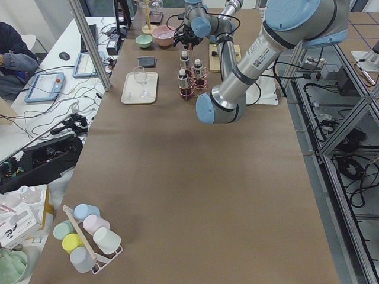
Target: Take tea from basket to plate
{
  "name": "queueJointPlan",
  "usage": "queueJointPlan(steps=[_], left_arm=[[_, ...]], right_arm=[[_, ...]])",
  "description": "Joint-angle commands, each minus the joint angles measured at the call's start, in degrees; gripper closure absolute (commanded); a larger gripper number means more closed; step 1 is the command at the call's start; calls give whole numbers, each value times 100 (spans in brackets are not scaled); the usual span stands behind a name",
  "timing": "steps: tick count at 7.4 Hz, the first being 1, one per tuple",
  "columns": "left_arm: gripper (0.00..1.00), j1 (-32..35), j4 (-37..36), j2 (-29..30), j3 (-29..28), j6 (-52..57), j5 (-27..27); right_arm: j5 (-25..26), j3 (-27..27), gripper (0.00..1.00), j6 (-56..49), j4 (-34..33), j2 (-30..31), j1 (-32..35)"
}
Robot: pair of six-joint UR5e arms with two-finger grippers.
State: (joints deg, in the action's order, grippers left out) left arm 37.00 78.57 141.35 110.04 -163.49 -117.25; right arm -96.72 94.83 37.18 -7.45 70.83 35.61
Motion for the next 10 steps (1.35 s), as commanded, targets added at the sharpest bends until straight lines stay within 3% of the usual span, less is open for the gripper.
queueJointPlan(steps=[1,10], left_arm=[[100,0,0,-11,0,19,0],[100,0,9,-55,0,36,9]], right_arm=[[-5,97,0,-298,-247,-16,-141],[83,106,4,-554,-424,28,-309]])
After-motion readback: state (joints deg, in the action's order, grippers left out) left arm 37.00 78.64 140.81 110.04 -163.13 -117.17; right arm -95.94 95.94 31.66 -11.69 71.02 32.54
